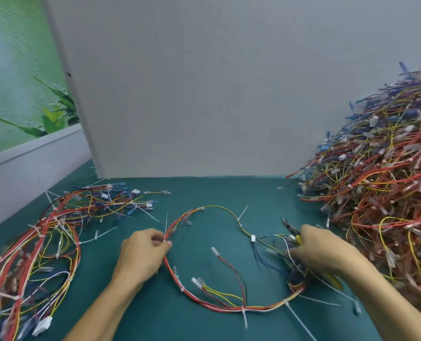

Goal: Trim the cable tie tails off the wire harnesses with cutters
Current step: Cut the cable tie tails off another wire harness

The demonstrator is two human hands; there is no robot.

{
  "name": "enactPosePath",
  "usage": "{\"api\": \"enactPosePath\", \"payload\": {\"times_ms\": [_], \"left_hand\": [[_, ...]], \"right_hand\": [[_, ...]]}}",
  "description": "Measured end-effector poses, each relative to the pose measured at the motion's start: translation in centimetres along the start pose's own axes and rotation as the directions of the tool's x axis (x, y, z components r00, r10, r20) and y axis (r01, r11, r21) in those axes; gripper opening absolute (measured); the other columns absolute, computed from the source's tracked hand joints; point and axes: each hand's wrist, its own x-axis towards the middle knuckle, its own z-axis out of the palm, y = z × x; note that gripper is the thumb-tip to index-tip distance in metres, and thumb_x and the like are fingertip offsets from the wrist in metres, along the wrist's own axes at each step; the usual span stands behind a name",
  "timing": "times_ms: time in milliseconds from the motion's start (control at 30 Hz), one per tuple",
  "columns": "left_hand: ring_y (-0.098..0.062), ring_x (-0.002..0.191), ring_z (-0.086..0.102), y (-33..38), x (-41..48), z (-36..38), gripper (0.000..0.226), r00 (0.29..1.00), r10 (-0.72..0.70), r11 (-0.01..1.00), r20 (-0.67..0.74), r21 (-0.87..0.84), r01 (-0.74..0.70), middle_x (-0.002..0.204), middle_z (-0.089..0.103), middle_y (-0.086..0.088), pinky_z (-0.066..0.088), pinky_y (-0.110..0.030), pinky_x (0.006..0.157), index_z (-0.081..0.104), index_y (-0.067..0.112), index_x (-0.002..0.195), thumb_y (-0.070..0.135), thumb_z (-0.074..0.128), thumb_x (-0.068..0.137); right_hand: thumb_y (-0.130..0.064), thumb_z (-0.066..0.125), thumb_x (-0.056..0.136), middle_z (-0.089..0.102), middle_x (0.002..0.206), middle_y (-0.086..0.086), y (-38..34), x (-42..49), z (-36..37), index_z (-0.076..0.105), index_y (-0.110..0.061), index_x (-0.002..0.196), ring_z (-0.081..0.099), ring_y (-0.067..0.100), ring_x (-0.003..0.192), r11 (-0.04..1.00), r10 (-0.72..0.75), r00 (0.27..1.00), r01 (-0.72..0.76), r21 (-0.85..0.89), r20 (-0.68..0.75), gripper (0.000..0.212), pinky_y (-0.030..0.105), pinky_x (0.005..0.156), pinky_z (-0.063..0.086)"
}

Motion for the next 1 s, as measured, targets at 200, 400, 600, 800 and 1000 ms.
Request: {"api": "enactPosePath", "payload": {"times_ms": [200, 400, 600, 800, 1000], "left_hand": [[-0.014, 0.05, 0.046, 0.3, 0.5, -0.5, 0.03, 0.958, 0.279, 0.898, -0.06, -0.337, -0.283, 0.066, 0.062, -0.006, 0.05, -0.034, 0.057, 0.07, 0.035, 0.086, 0.006, 0.071, 0.083], [-0.02, 0.041, 0.06, -0.4, 0.9, -0.6, 0.023, 0.991, 0.131, 0.983, -0.041, -0.123, -0.135, 0.072, 0.066, 0.007, 0.056, -0.036, 0.049, 0.064, 0.027, 0.082, 0.004, 0.069, 0.081], [-0.017, 0.048, 0.064, -0.8, 1.1, -0.7, 0.011, 0.996, 0.052, 0.992, 0.072, 0.114, -0.06, 0.067, 0.067, 0.01, 0.055, -0.03, 0.048, 0.064, 0.026, 0.082, 0.018, 0.072, 0.079], [-0.015, 0.039, 0.061, -0.4, 0.9, -0.7, 0.01, 0.999, 0.005, 0.998, 0.052, 0.067, -0.009, 0.051, 0.064, 0.006, 0.044, -0.02, 0.043, 0.067, 0.024, 0.078, 0.032, 0.067, 0.083], [-0.017, 0.043, 0.059, -0.8, 1.1, -0.3, 0.015, 0.999, -0.001, 0.996, 0.047, -0.094, 0.005, 0.079, 0.071, 0.001, 0.05, -0.027, 0.043, 0.067, 0.017, 0.093, 0.009, 0.071, 0.081]], "right_hand": [[-0.022, 0.057, 0.079, 0.06, 0.096, 0.011, 0.3, 1.6, 1.9, 0.051, -0.014, 0.088, 0.057, 0.031, 0.092, 0.954, 0.141, 0.987, -0.114, 0.277, -0.081, 0.013, 0.034, 0.073, 0.048], [-0.019, 0.052, 0.081, 0.058, 0.097, 0.013, 1.2, 2.0, 2.2, 0.05, -0.013, 0.086, 0.055, 0.033, 0.094, 0.91, 0.247, 0.96, -0.182, 0.373, -0.135, 0.009, 0.034, 0.072, 0.043], [-0.046, 0.062, 0.084, 0.064, 0.091, 0.011, 1.6, 1.2, 1.0, 0.056, -0.012, 0.085, 0.06, 0.03, 0.088, 0.936, 0.176, 0.979, -0.133, 0.325, -0.106, 0.035, 0.031, 0.062, 0.038], [-0.042, 0.069, 0.085, 0.069, 0.073, 0.011, 2.6, 0.1, -0.9, 0.056, -0.004, 0.09, 0.064, 0.025, 0.061, 0.871, 0.123, 0.991, -0.087, 0.483, -0.044, 0.04, 0.04, 0.065, 0.053], [-0.016, 0.072, 0.081, 0.067, 0.061, 0.012, 2.2, 0.2, 0.1, 0.06, 0.0, 0.086, 0.059, 0.022, 0.049, 0.879, 0.075, 0.996, -0.085, 0.47, 0.039, 0.02, 0.03, 0.051, 0.048]]}}
